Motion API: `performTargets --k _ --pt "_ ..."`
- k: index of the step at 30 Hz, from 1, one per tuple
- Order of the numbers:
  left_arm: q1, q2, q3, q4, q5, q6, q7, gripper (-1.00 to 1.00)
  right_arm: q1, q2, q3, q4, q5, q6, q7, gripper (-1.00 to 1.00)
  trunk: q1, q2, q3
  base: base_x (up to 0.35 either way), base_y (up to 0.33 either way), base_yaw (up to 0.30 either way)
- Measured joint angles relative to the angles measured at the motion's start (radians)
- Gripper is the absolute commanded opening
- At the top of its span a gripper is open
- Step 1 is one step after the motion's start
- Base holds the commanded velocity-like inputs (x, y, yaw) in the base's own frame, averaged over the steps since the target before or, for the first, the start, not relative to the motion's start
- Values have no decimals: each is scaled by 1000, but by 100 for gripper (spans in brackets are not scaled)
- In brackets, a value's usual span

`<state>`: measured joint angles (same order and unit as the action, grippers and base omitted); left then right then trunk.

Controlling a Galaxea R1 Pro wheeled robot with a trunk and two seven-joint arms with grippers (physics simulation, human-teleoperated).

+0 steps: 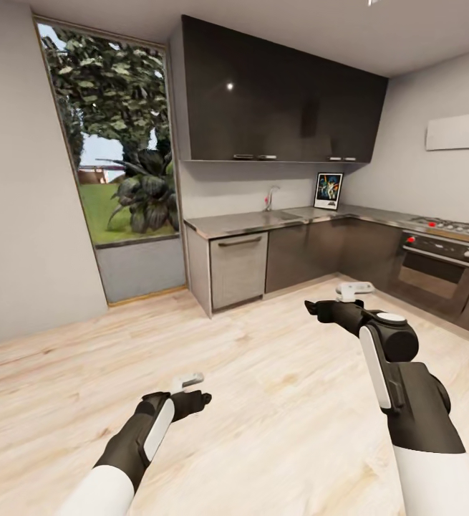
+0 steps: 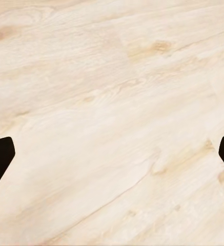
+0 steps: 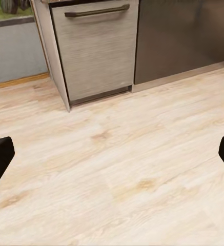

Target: Pick up the poster from the kitchen countertop and hang it on one of the wall nails in the kitchen.

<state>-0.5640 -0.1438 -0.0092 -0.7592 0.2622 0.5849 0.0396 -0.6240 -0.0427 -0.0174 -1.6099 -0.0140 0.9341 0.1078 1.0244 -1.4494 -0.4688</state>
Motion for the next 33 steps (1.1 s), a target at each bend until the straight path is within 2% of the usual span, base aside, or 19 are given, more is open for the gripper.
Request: performTargets --k 11,22,29,30,31,33 --pt "0 -7 -7 -4 4 1 1 100 0 -3 -3 0 1 -1 2 100 0 0 0 346 -117 0" --pt "0 -12 -9 7 56 0 -12 100 0 -4 -3 0 0 -2 3 100 0 0 0 346 -118 0" --pt "0 -14 -18 -11 61 5 -12 100 0 1 -3 -4 -2 3 3 100 0 0 0 346 -120 0" --pt "0 -13 -25 -18 60 26 -7 100 2 5 -2 -4 -2 7 3 100 0 0 0 344 -130 -61" --pt "1 -9 -30 -30 56 77 13 100 5 16 2 -4 -5 13 3 100 0 0 0 340 -128 -98" --pt "4 -7 -32 -41 54 105 35 100 8 33 5 -4 -7 15 3 100 0 0 0 330 -119 -160"
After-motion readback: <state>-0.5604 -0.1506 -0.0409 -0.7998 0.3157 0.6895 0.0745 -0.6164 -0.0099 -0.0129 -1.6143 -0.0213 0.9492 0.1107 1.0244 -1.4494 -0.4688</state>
